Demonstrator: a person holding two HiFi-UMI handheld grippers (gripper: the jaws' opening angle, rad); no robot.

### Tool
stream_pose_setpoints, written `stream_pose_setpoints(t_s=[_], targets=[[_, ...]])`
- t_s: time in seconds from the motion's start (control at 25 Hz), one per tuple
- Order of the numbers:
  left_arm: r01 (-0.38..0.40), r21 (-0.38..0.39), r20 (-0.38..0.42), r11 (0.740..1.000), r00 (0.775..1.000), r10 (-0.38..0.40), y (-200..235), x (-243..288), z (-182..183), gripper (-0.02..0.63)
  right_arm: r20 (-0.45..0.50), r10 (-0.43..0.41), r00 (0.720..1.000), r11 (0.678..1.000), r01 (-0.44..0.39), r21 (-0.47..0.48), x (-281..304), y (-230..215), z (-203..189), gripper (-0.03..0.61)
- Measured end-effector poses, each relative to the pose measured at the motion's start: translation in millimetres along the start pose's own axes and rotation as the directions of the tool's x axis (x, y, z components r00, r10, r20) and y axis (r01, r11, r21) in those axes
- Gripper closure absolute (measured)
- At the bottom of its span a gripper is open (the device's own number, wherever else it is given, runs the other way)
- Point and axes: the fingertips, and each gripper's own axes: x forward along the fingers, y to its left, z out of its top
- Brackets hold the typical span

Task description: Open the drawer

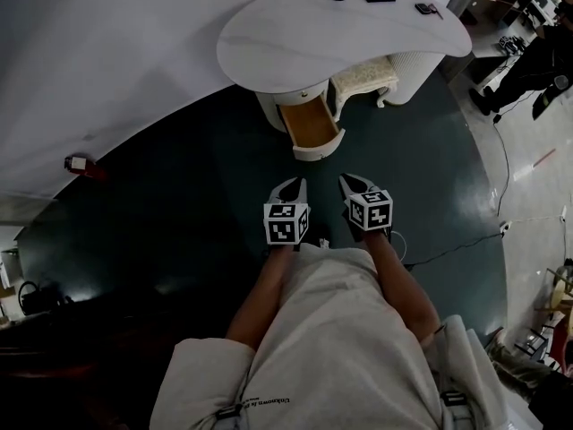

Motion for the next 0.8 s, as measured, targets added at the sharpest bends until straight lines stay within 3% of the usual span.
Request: stream_pose_setpoints(t_s=[0.24,0.48,0.8], targets=[[0.009,-0.002,0.035,1.000,0.999,-0.009,0,-7,0,0.604,-0.025,-0.011,1.000,1.000,0.010,-0.025,5,-3,-6,0.564],[-0.003,-0.007,0.051,1.000,0.999,0.003,7,-12,6,0.604,-0.020,-0.011,1.000,1.000,0.012,0.022,5,-2,-10,0.565],[0.052,0.000,0.053,0.999,0.997,-0.052,-3,-7,8,0.604,-0.003,-0.035,0.999,0.999,0.035,0.022,5,-7,-2,0.563]])
